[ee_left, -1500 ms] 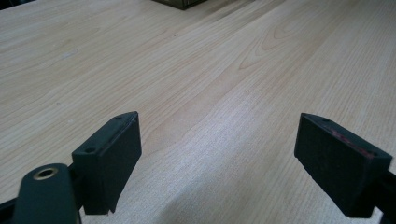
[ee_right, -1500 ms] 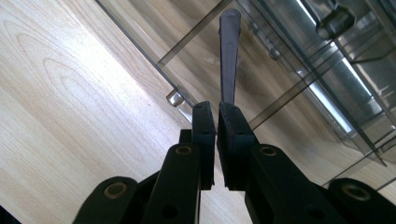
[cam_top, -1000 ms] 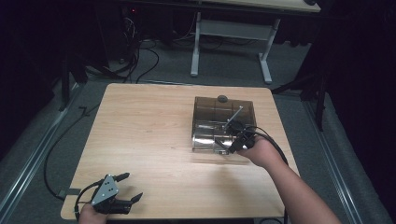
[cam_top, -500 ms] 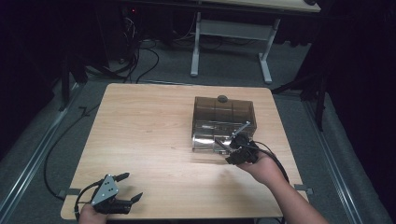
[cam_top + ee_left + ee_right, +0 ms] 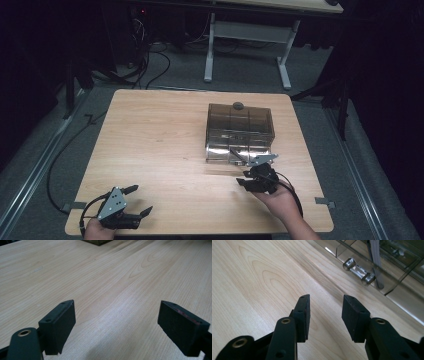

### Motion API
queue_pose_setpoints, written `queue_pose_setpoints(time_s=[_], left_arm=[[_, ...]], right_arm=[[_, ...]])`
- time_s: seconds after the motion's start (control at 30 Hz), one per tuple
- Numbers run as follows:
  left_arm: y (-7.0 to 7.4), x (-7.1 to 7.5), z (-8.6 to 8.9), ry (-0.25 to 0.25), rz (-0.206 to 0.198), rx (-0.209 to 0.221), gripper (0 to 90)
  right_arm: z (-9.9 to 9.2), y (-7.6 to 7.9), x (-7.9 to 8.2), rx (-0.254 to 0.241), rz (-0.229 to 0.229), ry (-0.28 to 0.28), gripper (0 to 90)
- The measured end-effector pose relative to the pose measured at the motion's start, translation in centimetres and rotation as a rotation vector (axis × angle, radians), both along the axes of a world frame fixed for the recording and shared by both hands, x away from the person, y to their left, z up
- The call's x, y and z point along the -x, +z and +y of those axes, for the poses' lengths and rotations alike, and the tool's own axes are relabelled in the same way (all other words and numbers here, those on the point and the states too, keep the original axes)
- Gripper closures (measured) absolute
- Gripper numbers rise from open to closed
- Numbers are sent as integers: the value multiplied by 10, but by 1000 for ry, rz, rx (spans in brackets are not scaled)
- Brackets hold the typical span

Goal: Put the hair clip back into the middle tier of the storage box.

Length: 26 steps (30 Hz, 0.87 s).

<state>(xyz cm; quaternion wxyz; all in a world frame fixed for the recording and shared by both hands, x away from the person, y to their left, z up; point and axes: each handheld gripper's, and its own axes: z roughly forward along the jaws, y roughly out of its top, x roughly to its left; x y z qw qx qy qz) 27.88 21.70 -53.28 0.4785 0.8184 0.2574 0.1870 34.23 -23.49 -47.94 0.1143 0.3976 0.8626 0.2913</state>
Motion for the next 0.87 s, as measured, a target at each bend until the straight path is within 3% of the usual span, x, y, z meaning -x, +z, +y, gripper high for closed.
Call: queue_pose_setpoints(time_s=[0.17, 0.43, 0.57, 0.63, 0.87], left_arm=[[0, 0, 0, 5, 0, -1, 151], [0, 0, 0, 22, -2, -4, 150], [0, 0, 0, 34, -1, -3, 151], [0, 0, -1, 32, 1, -7, 150], [0, 0, -1, 43, -6, -6, 151]], right_arm=[[-9, -23, 19, -65, -117, -47, 545], [-25, -44, 37, -140, -183, -104, 517], [-32, -46, 48, -216, -216, -128, 511], [-31, -46, 50, -207, -235, -109, 509], [-27, -49, 47, -192, -223, -84, 506]])
